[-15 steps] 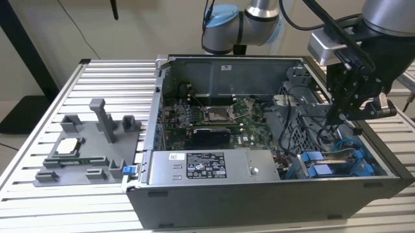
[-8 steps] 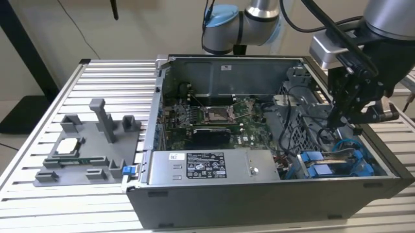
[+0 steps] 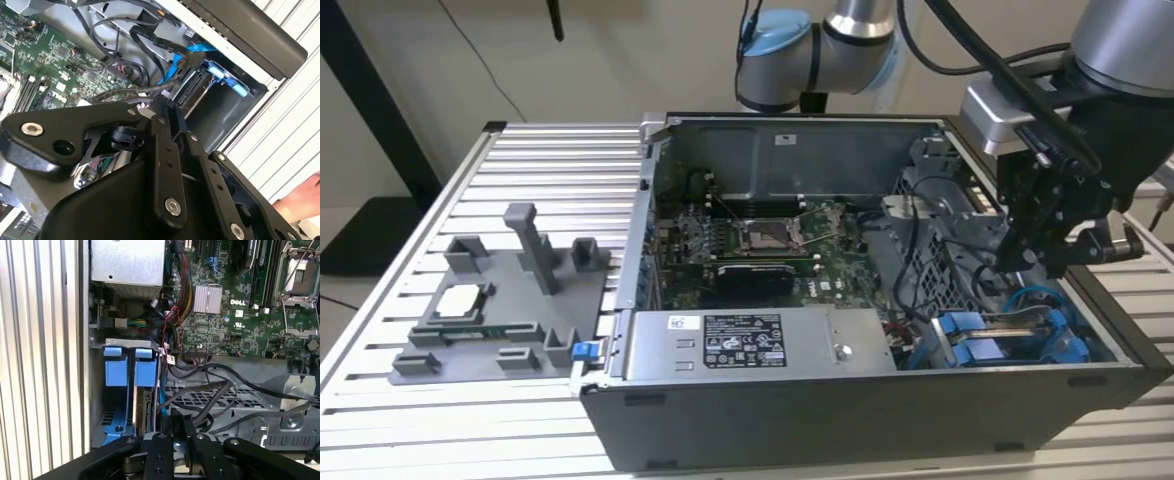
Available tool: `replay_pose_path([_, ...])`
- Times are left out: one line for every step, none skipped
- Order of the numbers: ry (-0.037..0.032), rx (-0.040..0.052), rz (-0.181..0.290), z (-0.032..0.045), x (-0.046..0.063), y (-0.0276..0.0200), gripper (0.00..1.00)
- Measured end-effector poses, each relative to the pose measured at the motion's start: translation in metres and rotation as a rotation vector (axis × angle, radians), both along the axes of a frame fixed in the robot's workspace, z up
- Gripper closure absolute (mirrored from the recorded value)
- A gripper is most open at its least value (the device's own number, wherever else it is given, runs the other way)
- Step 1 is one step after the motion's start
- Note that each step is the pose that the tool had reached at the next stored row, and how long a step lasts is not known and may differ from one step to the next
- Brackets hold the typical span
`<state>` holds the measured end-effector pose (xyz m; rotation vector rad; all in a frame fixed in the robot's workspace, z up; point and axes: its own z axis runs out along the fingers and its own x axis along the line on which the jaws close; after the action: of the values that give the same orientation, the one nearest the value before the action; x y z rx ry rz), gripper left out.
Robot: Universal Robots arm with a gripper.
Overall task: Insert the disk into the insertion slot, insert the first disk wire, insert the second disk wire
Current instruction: 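Insert the first disk wire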
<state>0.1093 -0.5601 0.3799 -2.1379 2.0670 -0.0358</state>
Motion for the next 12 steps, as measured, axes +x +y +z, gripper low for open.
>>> replay_pose_path([0.0, -0.0014, -0.001, -0.0003, 0.0, -0.0001, 1.0])
replay_pose_path([0.0001, -0.003, -0.001, -0.0003, 0.0003, -0.0001, 1.0])
replay_pose_path([0.0001, -0.003, -0.002, -0.0003, 0.0003, -0.0001, 1.0])
replay_pose_path([0.0001, -0.003, -0.002, -0.0003, 0.0003, -0.0001, 1.0])
replay_pose_path([0.0001, -0.0031, -0.002, -0.0003, 0.0003, -0.0001, 1.0])
replay_pose_path([0.0001, -0.003, -0.003, -0.0004, 0.0003, -0.0001, 1.0])
replay_pose_path([0.0001, -0.0029, -0.003, -0.0004, 0.0003, -0.0001, 1.0])
replay_pose_path([0.0001, -0.0029, -0.003, -0.0004, 0.0003, -0.0001, 1.0])
replay_pose_path([0.0001, -0.0029, -0.003, -0.0004, 0.0003, -0.0001, 1.0])
replay_pose_path([0.0001, -0.0029, -0.003, -0.0005, 0.0004, -0.0002, 1.0])
replay_pose_path([0.0001, -0.0026, -0.003, -0.0007, 0.0008, -0.0006, 1.0])
replay_pose_path([0.0001, -0.0026, -0.003, -0.0009, 0.0013, -0.0011, 1.0])
